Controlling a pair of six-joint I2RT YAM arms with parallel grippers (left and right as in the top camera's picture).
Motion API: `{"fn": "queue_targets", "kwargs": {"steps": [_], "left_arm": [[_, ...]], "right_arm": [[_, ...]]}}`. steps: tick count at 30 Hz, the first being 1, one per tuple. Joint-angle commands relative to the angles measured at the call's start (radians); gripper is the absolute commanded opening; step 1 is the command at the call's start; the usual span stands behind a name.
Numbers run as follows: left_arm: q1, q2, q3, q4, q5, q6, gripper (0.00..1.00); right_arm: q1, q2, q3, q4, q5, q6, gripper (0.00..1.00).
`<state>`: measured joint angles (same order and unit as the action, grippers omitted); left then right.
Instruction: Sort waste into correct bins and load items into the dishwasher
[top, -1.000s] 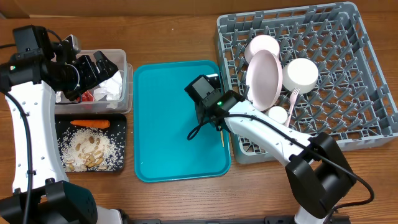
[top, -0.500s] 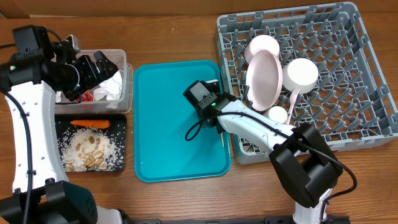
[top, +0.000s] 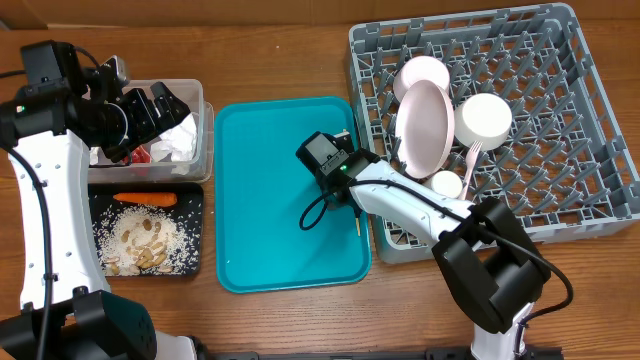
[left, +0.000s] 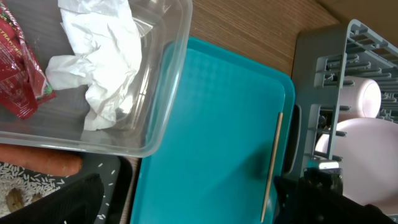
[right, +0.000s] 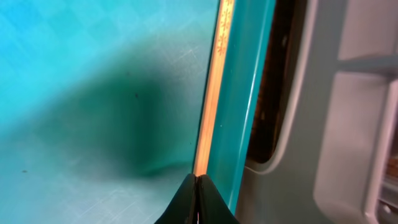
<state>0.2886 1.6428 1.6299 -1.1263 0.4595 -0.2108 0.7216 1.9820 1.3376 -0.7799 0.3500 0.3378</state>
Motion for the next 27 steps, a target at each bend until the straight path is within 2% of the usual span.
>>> {"fn": "queue_targets", "kwargs": {"steps": [1,7,24,27], "left_arm": [[-0.001,-0.022,0.024,0.001,0.001,-0.006,1.0],[-0.001,-0.022,0.024,0.001,0.001,-0.006,1.0],[-0.001,-0.022,0.024,0.001,0.001,-0.006,1.0],[-0.001,-0.022,0.024,0.001,0.001,-0.006,1.0]], "right_arm": [[0.002,0.056,0.004,-0.004,0.017,-0.045,0.04],[0.002,0.074,0.004,-0.008,0.031,-0.059,0.05],[0.003,0.074,0.004,-0.015,-0.098,-0.249,0.05],[0.004,0.074,0.004,-0.019,-0.125,-0.281,0.09]]}}
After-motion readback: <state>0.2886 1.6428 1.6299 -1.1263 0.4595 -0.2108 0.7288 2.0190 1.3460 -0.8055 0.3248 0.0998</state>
